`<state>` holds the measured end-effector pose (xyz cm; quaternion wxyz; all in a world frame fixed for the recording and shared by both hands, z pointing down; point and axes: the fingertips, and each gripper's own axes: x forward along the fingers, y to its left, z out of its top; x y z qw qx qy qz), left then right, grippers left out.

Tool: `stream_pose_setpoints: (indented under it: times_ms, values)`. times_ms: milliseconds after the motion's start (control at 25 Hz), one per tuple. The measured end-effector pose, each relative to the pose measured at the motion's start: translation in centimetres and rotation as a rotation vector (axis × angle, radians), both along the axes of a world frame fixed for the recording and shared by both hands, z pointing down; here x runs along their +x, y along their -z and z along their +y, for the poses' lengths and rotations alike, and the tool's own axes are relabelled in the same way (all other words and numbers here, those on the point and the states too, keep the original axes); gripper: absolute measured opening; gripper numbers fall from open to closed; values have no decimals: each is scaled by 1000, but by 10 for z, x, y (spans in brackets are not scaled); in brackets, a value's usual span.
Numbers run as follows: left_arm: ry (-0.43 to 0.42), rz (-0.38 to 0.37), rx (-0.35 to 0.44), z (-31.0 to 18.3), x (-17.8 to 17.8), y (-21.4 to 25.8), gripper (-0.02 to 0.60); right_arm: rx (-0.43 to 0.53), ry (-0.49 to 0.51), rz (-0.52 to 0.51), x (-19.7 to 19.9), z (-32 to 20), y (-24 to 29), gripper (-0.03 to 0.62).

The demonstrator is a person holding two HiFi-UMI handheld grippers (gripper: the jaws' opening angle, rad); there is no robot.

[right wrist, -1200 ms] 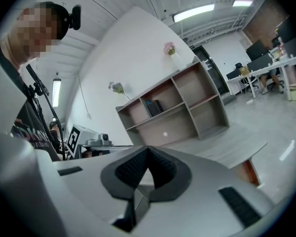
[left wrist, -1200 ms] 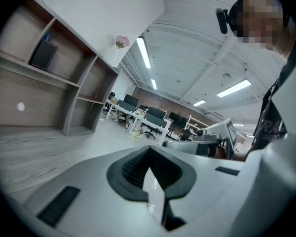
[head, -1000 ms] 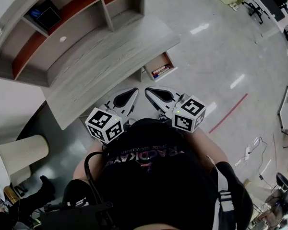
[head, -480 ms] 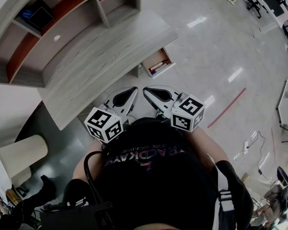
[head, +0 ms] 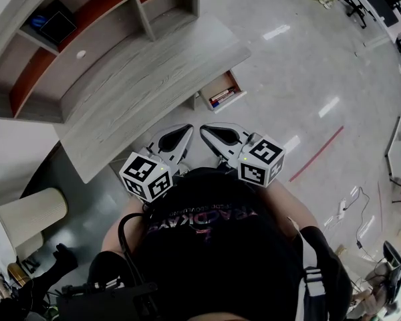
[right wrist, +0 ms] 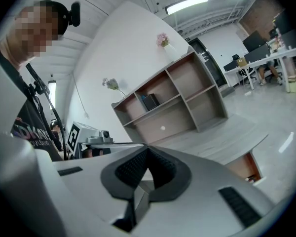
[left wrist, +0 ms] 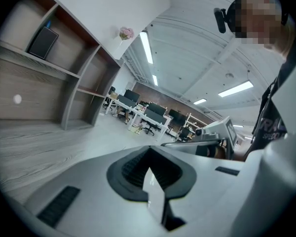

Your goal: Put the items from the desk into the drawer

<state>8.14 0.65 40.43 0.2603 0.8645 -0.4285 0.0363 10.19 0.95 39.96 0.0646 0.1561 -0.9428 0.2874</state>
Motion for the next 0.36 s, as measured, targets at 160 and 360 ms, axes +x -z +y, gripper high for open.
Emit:
stream_pose_setpoints:
  times_ms: [160, 360]
  values:
    - [5, -3, -1, 2, 2, 1, 9, -2, 8, 0, 2, 2, 1, 17]
    - [12, -4, 5, -5, -14, 1, 9, 5, 16, 2, -15, -5, 0, 17]
